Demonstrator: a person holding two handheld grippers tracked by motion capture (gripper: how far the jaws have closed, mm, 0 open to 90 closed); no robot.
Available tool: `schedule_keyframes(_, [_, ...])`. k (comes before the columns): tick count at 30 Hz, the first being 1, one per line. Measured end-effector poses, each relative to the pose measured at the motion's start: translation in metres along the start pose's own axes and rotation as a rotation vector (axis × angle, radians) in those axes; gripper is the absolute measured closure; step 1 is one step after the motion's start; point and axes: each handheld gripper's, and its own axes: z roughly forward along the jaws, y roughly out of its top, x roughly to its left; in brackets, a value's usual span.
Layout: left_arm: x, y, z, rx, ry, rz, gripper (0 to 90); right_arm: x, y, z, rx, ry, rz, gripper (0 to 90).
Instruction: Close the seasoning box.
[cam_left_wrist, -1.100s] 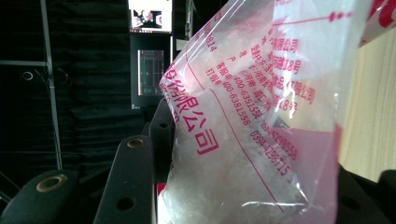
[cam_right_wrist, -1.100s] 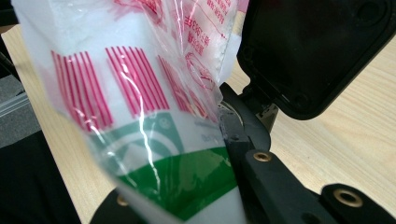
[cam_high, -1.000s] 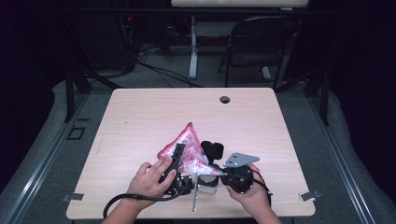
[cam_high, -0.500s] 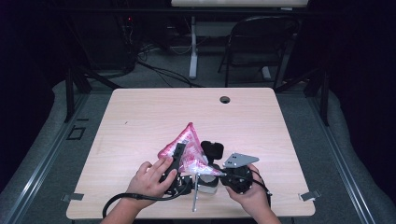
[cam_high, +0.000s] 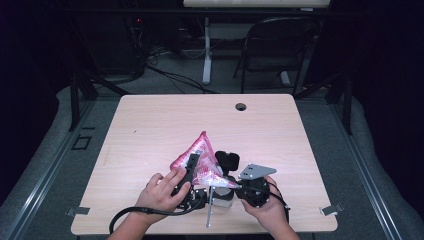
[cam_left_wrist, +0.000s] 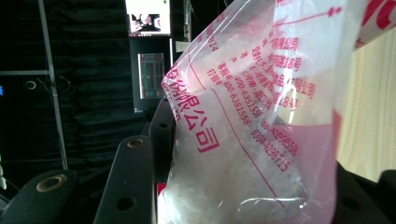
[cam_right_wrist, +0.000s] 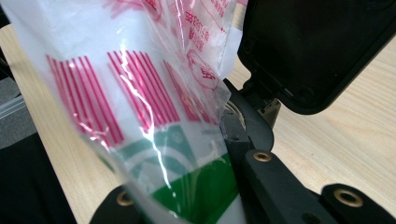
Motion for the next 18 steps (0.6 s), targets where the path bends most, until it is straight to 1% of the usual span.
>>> schedule_keyframes(1, [0.0007,0.0000,0.0000,-0.002,0.000,0.003,60.1,0.0000,0.0000,-0.0001,0.000,-0.001,0.000,89.8])
schedule_keyframes(2, [0.0003,-0.0006,0.0011,-0.014,0.009,0.002,60.3,0.0001,0.0000,-0.0002,-0.002,-0.005,0.004,89.6])
schedule_keyframes(3, [0.0008,-0.0005,0.0004,0.005,-0.019,-0.005,60.4,0.0000,0.0001,-0.0004,-0.003,-0.006,0.005,89.4])
schedule_keyframes(6, [0.0011,-0.0014,0.0005,0.005,-0.021,-0.010,60.9,0.0002,0.0012,-0.0019,-0.006,-0.005,0.003,89.2])
schedule_keyframes(7, [0.0007,-0.0020,0.0014,-0.008,-0.008,-0.010,61.0,0.0005,0.0015,-0.0022,-0.009,-0.004,0.001,88.6])
schedule_keyframes(8, [0.0006,-0.0022,0.0014,-0.008,-0.008,-0.011,61.0,0.0006,0.0018,-0.0026,-0.011,-0.002,0.002,87.7])
schedule_keyframes(9, [0.0011,-0.0020,0.0005,0.004,-0.025,-0.013,61.1,0.0006,0.0020,-0.0029,-0.014,0.002,0.003,86.0])
schedule_keyframes(12, [0.0004,-0.0024,0.0009,0.004,-0.030,-0.021,61.3,0.0007,0.0034,-0.0057,-0.020,-0.001,0.002,83.6])
schedule_keyframes(13, [0.0010,-0.0022,0.0008,-0.001,-0.018,-0.015,61.3,0.0007,0.0036,-0.0062,-0.021,0.000,-0.002,82.8])
schedule_keyframes(15, [0.0008,-0.0020,0.0011,0.002,-0.029,-0.023,61.4,0.0015,0.0037,-0.0080,-0.023,-0.002,-0.013,80.7])
schedule_keyframes(16, [0.0011,-0.0018,0.0011,0.003,-0.029,-0.019,61.5,0.0020,0.0040,-0.0091,-0.027,-0.005,-0.017,77.7])
schedule_keyframes(17, [0.0018,-0.0014,0.0012,0.001,-0.022,-0.011,61.5,0.0020,0.0041,-0.0093,-0.029,-0.004,-0.018,76.4])
schedule_keyframes(18, [0.0002,-0.0021,0.0023,-0.010,-0.016,-0.030,61.5,0.0021,0.0044,-0.0100,-0.031,-0.005,-0.019,75.1])
